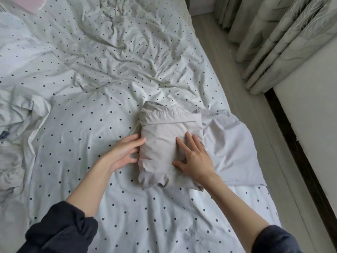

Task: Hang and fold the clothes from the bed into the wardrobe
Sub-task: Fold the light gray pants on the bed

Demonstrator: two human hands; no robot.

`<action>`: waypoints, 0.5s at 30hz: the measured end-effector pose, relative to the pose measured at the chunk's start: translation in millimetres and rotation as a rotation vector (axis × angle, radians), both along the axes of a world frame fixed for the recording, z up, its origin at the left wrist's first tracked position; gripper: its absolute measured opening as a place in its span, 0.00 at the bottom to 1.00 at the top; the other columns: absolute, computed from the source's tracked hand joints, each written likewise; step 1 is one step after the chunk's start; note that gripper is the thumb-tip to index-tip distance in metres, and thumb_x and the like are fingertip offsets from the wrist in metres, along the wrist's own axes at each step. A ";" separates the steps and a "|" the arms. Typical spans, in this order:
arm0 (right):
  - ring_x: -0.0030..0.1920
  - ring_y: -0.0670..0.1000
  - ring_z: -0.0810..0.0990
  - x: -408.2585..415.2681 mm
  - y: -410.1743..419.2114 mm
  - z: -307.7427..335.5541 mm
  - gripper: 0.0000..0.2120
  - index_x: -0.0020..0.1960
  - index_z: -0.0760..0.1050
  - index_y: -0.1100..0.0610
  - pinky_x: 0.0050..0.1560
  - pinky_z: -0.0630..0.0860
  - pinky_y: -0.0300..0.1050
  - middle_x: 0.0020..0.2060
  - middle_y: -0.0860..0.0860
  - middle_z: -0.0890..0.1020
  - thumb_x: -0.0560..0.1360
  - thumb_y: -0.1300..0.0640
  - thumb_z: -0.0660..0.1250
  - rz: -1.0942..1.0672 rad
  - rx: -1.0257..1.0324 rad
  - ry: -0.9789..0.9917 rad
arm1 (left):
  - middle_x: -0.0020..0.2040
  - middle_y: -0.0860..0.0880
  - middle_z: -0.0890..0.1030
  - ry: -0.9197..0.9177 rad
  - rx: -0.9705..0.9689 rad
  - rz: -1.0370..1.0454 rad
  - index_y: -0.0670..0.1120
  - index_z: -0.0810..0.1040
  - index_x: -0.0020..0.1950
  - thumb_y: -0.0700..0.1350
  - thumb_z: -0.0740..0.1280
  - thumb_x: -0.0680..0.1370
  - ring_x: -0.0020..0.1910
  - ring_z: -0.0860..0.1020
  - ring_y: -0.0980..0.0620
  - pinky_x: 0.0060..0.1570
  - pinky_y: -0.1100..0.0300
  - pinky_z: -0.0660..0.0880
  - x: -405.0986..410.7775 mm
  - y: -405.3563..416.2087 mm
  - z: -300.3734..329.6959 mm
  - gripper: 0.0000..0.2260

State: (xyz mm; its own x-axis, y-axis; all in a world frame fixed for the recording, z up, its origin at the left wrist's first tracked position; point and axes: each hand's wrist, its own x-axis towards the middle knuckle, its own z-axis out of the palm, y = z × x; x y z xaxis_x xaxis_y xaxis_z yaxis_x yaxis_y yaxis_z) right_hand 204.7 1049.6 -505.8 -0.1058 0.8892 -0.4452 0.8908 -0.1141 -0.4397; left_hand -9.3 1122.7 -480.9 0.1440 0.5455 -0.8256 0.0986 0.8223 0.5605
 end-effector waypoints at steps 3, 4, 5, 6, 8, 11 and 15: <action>0.76 0.50 0.40 -0.8 2.0 3.4 0.37 0.76 0.47 0.41 0.74 0.45 0.56 0.77 0.45 0.41 0.74 0.42 0.64 -0.034 -0.073 -0.021 | 0.57 0.47 0.81 0.049 0.008 -0.064 0.45 0.72 0.65 0.37 0.68 0.75 0.54 0.79 0.49 0.48 0.50 0.77 4.6 0.2 0.0 0.19; 0.76 0.50 0.40 -1.1 2.1 5.2 0.37 0.76 0.47 0.41 0.74 0.46 0.56 0.77 0.45 0.41 0.74 0.43 0.65 -0.042 -0.103 0.007 | 0.58 0.47 0.80 0.076 0.023 -0.071 0.44 0.71 0.67 0.37 0.70 0.73 0.55 0.79 0.48 0.53 0.48 0.75 5.5 0.3 0.2 0.22; 0.76 0.50 0.41 -1.0 2.8 6.8 0.38 0.76 0.46 0.42 0.75 0.47 0.55 0.77 0.46 0.41 0.75 0.44 0.65 -0.043 -0.125 0.037 | 0.57 0.47 0.81 0.103 0.044 -0.080 0.44 0.70 0.68 0.37 0.72 0.72 0.56 0.78 0.48 0.59 0.46 0.73 6.8 1.3 0.4 0.25; 0.76 0.51 0.41 -1.2 3.9 8.0 0.38 0.76 0.46 0.43 0.75 0.47 0.55 0.77 0.47 0.42 0.75 0.45 0.65 -0.037 -0.136 0.051 | 0.56 0.47 0.81 0.123 0.070 -0.090 0.45 0.70 0.68 0.37 0.73 0.71 0.56 0.78 0.48 0.61 0.46 0.71 7.7 2.0 1.2 0.26; 0.76 0.52 0.42 -2.2 4.7 13.2 0.37 0.77 0.46 0.45 0.74 0.41 0.57 0.77 0.49 0.43 0.76 0.46 0.64 -0.012 -0.115 0.002 | 0.52 0.48 0.81 0.132 0.132 -0.129 0.48 0.70 0.64 0.37 0.72 0.71 0.52 0.79 0.50 0.55 0.51 0.73 10.6 2.1 9.3 0.24; 0.76 0.52 0.43 -8.0 5.8 23.0 0.36 0.76 0.47 0.46 0.74 0.41 0.56 0.77 0.50 0.44 0.75 0.48 0.64 0.001 -0.129 0.012 | 0.47 0.49 0.81 0.146 0.215 -0.152 0.49 0.71 0.60 0.36 0.71 0.72 0.44 0.79 0.54 0.42 0.59 0.74 9.8 0.1 24.7 0.20; 0.76 0.54 0.45 -24.6 9.3 40.7 0.37 0.77 0.48 0.47 0.74 0.51 0.55 0.77 0.48 0.45 0.75 0.50 0.65 -0.026 -0.162 0.088 | 0.44 0.48 0.81 0.151 0.260 -0.124 0.49 0.71 0.57 0.34 0.70 0.73 0.36 0.80 0.58 0.32 0.65 0.75 -1.1 -0.3 51.9 0.18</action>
